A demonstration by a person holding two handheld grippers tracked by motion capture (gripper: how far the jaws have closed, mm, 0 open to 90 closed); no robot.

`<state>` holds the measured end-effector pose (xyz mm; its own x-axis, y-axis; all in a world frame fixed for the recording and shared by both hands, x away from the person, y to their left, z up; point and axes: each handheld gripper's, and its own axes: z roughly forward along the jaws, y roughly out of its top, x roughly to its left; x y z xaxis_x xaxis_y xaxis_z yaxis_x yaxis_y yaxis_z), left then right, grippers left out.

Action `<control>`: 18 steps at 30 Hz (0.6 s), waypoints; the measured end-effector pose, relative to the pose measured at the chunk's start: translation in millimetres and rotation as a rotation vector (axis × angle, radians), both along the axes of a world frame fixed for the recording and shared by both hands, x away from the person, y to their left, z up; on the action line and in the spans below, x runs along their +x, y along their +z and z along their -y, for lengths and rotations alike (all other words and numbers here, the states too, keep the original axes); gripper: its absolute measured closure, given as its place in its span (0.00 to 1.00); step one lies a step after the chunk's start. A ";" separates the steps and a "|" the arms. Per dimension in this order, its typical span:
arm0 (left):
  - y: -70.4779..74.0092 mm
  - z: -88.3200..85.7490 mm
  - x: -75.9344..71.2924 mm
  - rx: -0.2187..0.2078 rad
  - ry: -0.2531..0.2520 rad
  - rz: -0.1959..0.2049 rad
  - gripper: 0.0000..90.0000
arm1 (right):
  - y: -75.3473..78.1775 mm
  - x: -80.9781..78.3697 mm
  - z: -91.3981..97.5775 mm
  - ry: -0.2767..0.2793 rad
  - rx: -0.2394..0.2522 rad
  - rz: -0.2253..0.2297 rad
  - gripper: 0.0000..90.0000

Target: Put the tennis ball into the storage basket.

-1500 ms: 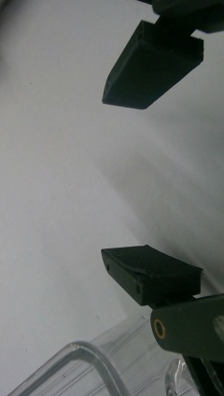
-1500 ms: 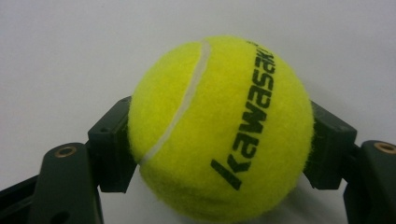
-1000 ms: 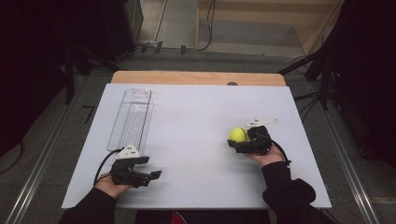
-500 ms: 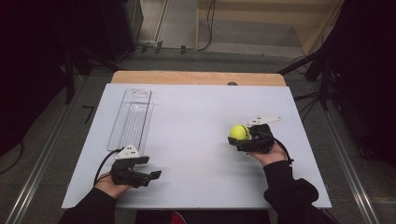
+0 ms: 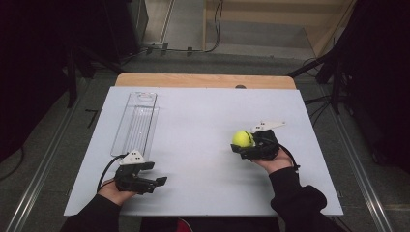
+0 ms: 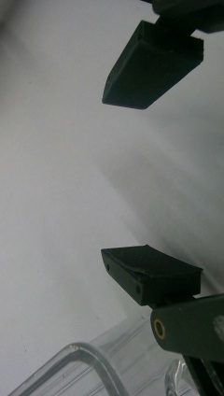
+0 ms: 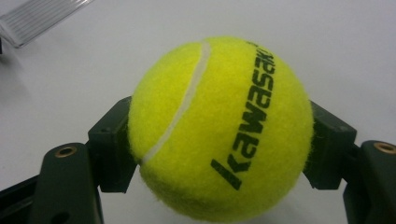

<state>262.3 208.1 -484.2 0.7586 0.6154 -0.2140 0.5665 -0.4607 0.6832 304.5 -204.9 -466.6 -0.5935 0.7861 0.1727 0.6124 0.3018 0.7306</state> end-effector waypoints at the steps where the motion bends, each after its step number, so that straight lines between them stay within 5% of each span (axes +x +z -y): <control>1: 0.0 0.0 0.0 0.000 0.000 0.000 0.25 | 0.0 0.0 0.0 0.000 0.000 0.000 0.26; 18: 0.1 0.0 -0.1 0.000 0.001 0.000 0.25 | 1.7 -4.7 -19.6 0.049 -0.001 -0.011 0.27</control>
<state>262.2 208.1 -484.2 0.7582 0.6160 -0.2136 0.5666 -0.4604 0.6834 299.8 -185.3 -464.9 -0.6293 0.7564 0.1784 0.6047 0.3324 0.7237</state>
